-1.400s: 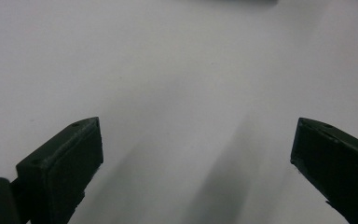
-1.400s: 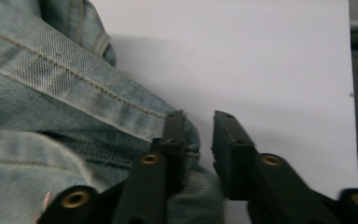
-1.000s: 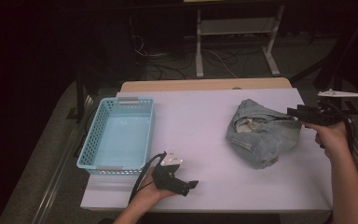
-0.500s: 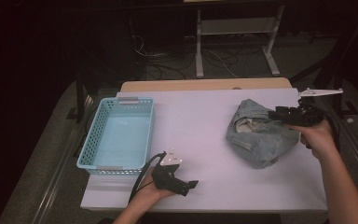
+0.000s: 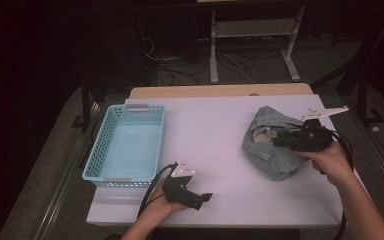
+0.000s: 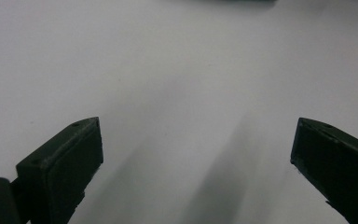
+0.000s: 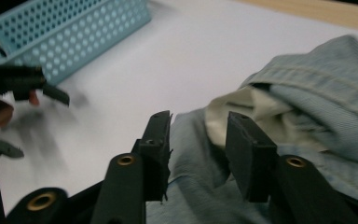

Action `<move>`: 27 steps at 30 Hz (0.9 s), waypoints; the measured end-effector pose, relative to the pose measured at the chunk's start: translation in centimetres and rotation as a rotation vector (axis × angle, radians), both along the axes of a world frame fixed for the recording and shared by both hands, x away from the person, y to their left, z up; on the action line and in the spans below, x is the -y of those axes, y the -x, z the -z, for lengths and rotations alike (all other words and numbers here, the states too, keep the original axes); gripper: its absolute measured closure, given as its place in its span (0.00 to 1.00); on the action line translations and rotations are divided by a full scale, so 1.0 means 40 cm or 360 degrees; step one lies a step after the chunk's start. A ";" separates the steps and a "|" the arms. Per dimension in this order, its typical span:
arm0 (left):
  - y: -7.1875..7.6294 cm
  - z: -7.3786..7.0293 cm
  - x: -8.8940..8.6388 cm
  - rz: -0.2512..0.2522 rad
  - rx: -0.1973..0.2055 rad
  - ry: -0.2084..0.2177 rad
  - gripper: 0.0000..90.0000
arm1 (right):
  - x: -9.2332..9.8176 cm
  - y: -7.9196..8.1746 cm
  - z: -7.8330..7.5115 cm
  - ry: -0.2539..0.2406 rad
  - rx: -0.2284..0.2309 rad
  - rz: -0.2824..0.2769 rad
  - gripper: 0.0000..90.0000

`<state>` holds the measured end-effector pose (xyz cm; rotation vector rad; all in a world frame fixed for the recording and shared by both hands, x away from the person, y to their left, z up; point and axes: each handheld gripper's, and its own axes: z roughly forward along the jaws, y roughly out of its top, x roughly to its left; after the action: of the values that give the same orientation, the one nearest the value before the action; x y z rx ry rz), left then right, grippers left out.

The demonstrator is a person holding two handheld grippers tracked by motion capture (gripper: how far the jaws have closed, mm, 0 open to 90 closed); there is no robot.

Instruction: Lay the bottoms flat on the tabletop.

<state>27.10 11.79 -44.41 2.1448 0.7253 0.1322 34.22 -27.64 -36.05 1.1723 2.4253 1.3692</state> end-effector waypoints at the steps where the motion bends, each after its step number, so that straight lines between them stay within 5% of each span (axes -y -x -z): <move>1: 0.000 0.000 0.000 0.0003 0.0002 -0.0004 0.02 | -0.008 0.002 0.005 0.0035 -0.0010 -0.0017 0.68; 8: 0.001 0.001 -0.001 -0.0004 -0.0003 -0.0004 0.02 | -0.019 0.043 0.032 0.0138 0.0024 -0.0075 0.89; 19: 0.002 0.002 0.003 -0.0002 -0.0001 -0.0007 0.02 | -0.011 0.126 0.052 0.0175 0.0072 -0.0139 0.91; 27: 0.001 0.002 0.001 -0.0007 -0.0004 -0.0004 0.02 | -0.029 0.171 0.097 0.0219 0.0020 -0.0212 0.91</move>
<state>27.05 11.76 -44.49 2.1464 0.7320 0.1329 27.40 -26.47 -39.93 0.9842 2.5831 1.2147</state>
